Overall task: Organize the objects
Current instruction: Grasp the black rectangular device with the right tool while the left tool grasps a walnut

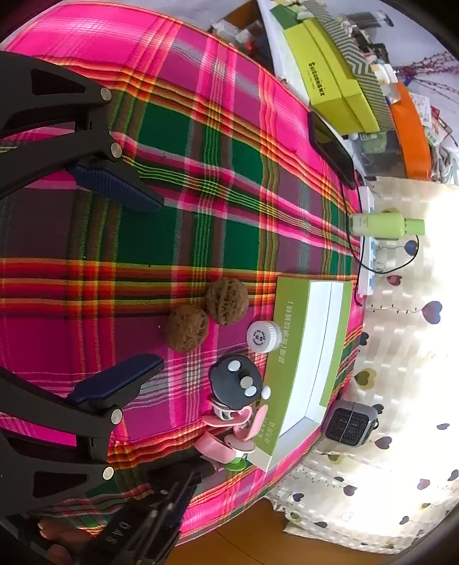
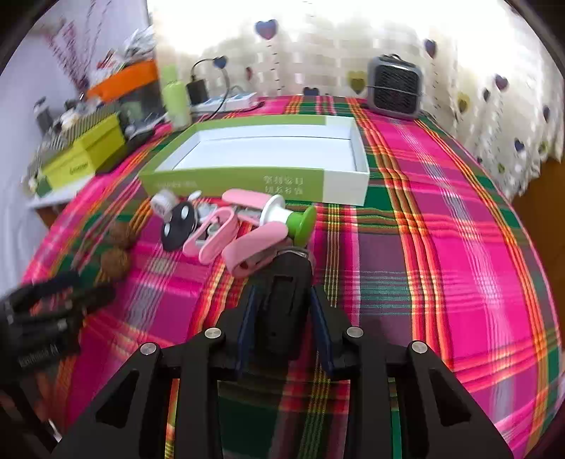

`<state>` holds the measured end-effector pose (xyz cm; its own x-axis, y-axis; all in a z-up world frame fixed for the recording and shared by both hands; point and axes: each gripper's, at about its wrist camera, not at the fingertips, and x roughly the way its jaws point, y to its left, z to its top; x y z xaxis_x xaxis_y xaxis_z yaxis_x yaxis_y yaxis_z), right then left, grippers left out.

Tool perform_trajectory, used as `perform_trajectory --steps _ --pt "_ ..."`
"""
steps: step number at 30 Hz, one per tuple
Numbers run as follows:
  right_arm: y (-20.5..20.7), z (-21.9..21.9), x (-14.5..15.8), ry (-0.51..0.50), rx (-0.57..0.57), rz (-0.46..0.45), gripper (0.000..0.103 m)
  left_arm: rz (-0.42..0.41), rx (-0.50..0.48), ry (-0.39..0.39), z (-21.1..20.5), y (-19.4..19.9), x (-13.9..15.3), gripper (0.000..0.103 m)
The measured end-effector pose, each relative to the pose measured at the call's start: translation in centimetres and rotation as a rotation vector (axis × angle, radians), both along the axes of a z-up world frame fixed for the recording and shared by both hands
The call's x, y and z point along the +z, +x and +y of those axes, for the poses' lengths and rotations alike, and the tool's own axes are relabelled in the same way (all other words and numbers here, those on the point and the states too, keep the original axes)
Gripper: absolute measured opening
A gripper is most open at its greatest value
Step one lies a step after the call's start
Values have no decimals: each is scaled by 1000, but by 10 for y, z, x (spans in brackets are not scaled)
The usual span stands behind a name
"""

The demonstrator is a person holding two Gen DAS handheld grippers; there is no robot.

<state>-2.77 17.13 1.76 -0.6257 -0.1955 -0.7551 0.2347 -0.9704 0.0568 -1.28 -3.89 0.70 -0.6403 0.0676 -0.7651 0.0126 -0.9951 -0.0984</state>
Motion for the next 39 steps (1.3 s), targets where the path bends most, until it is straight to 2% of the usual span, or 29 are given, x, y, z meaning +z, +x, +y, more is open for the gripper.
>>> perform_trajectory --steps 8,11,17,19,29,31,34,39 --pt "3 7 -4 24 25 -16 29 10 -11 1 2 -9 2 81" --pt "5 7 -4 39 21 -14 29 0 -12 3 4 -13 1 74" --pt "5 5 -4 59 20 -7 29 8 -20 -13 9 -17 2 71" --pt "4 5 -4 60 17 -9 29 8 -23 -13 11 -18 2 64" --pt "3 3 -4 64 16 -10 29 8 -29 -25 15 -20 1 48" --pt "2 3 -4 66 16 -11 29 9 -27 -21 15 -20 1 40" --pt "3 3 -4 65 16 -10 29 9 -25 -18 15 -21 1 33" --pt "1 4 -4 53 14 -12 29 8 -26 -15 15 -21 2 30"
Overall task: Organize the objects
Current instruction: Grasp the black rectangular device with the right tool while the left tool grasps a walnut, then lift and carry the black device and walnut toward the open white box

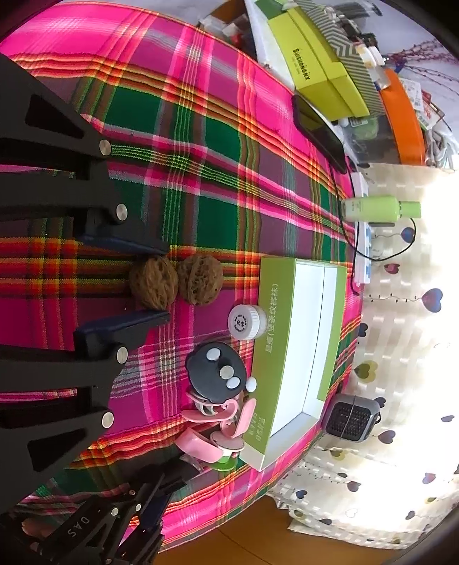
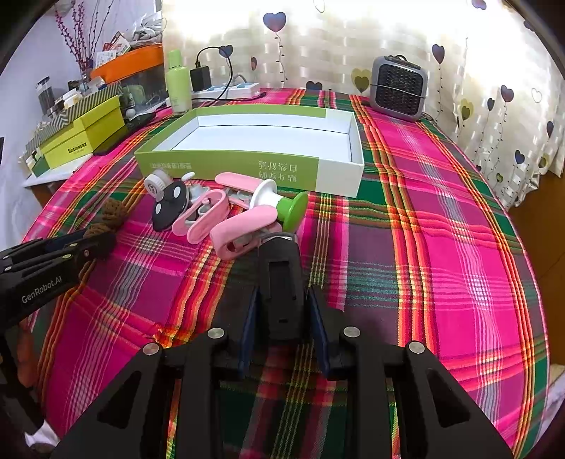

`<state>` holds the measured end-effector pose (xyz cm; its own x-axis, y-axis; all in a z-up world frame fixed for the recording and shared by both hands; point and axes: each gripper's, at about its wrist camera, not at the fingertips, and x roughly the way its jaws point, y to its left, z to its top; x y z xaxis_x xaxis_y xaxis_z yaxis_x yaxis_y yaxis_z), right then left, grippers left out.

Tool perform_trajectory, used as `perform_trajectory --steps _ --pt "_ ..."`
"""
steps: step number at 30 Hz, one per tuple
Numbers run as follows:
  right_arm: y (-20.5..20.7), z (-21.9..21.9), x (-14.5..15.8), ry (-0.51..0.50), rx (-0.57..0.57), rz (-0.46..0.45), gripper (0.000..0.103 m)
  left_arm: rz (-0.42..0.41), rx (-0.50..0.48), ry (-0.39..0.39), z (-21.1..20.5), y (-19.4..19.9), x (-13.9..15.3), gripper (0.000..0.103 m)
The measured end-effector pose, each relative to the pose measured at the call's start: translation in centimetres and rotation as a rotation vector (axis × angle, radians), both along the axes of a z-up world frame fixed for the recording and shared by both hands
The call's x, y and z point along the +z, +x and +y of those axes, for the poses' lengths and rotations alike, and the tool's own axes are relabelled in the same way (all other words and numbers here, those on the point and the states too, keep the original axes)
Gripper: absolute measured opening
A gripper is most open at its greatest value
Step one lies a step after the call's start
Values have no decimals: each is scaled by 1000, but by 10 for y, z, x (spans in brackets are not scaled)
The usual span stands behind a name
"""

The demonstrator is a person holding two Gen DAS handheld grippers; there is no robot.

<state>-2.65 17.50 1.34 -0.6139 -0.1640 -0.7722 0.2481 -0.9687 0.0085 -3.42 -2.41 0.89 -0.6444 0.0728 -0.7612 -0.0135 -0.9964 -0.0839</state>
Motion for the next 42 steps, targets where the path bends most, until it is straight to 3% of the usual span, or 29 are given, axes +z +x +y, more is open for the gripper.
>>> perform_trajectory --steps 42 --pt "14 -13 1 -90 96 -6 28 17 -108 4 28 14 1 29"
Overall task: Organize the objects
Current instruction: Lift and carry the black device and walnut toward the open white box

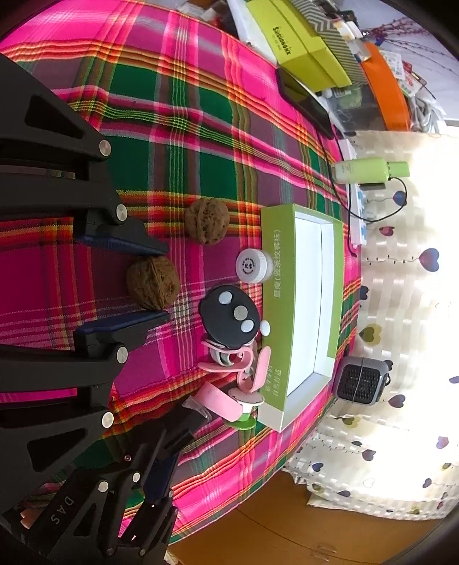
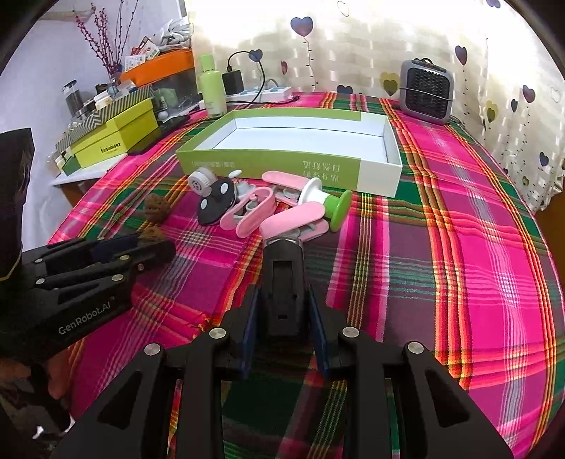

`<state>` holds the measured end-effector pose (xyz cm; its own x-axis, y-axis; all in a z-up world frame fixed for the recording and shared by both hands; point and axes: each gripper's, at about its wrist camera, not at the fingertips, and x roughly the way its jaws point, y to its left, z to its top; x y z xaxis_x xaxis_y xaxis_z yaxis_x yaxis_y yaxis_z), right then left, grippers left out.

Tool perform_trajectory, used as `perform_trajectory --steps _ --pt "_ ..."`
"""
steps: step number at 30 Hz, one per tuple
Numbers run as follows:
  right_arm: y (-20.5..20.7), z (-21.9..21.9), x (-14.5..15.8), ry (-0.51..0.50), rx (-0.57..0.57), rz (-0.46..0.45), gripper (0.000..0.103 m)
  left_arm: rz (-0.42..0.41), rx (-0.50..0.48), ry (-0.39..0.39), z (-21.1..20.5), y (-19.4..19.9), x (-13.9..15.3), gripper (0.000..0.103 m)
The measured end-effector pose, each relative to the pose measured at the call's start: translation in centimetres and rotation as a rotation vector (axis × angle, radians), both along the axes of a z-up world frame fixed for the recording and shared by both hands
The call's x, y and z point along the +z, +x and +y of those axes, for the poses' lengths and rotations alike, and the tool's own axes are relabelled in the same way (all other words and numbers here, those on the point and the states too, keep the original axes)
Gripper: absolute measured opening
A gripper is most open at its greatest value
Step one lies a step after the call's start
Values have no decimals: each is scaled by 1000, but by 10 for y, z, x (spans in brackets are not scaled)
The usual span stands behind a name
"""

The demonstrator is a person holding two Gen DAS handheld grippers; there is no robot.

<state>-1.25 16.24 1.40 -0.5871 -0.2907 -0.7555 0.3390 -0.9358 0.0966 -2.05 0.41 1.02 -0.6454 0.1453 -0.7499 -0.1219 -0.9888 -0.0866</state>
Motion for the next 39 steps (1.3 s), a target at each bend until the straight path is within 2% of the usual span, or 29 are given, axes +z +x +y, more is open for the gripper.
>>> perform_trajectory --steps 5,10,19,39 --pt "-2 1 -1 -10 -1 -6 29 -5 9 1 0 0 1 29" --pt "-3 -6 -2 34 0 10 29 -5 10 -1 -1 -1 1 29" --pt "-7 -11 -1 54 -15 2 29 -5 12 -4 -1 -1 1 29" --pt "-2 -8 9 -13 -4 16 28 18 5 -18 -3 -1 6 29"
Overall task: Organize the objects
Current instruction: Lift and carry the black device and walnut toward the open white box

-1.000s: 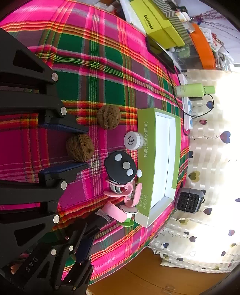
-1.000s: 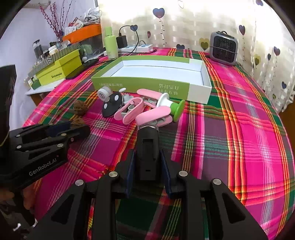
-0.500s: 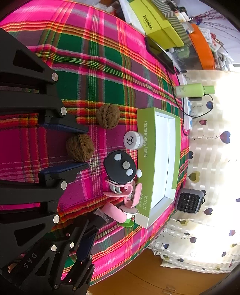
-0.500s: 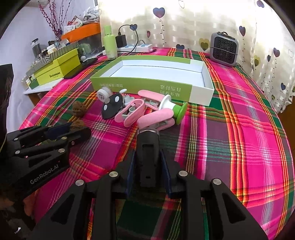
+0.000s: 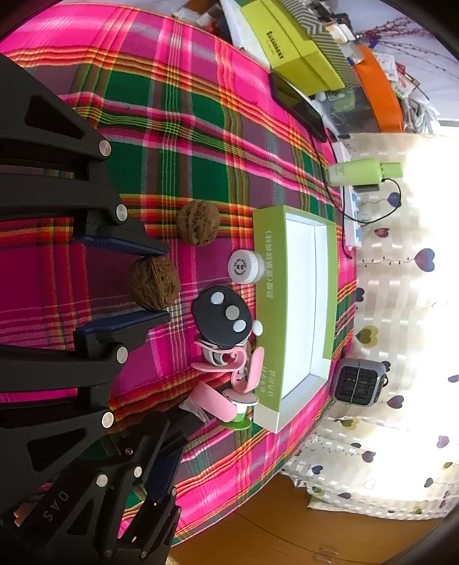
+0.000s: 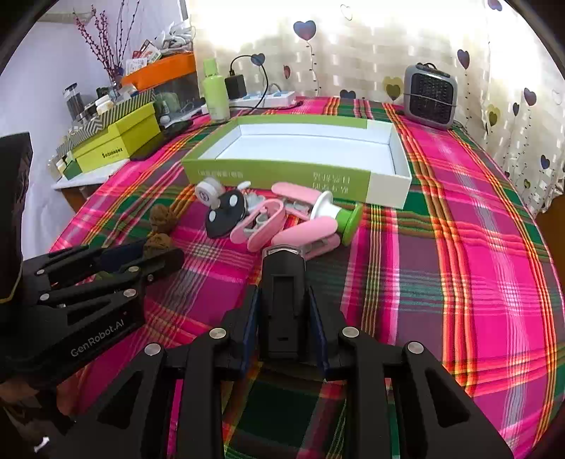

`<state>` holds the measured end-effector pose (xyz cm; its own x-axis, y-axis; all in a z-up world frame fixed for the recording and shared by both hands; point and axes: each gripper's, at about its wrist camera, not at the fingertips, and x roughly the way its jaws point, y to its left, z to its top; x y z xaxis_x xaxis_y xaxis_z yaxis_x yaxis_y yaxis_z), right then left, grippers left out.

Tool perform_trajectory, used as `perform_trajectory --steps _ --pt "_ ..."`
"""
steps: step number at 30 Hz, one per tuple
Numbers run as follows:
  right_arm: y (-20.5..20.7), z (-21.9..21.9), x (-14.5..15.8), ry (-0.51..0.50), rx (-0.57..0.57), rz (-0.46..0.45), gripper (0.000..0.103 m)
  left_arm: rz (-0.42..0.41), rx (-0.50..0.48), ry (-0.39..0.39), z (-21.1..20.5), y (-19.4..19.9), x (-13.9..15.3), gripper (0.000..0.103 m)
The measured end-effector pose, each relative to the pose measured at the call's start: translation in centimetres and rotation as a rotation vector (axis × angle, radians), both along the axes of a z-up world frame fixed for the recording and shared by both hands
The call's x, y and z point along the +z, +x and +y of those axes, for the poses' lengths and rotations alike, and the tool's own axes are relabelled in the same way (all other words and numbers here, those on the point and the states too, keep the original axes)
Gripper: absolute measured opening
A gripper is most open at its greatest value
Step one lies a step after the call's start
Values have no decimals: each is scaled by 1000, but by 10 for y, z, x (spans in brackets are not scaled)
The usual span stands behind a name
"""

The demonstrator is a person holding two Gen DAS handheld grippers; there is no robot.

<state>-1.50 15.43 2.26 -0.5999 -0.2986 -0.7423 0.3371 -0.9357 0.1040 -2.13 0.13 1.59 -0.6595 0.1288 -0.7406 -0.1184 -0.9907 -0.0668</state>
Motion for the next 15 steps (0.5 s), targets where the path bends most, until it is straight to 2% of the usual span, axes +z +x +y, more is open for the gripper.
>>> perform_trajectory --steps 11,15 --pt "-5 1 17 -19 0 33 28 49 -10 -1 0 -6 22 29" --pt "-12 3 21 -16 -4 34 28 45 -12 20 0 -14 28 29"
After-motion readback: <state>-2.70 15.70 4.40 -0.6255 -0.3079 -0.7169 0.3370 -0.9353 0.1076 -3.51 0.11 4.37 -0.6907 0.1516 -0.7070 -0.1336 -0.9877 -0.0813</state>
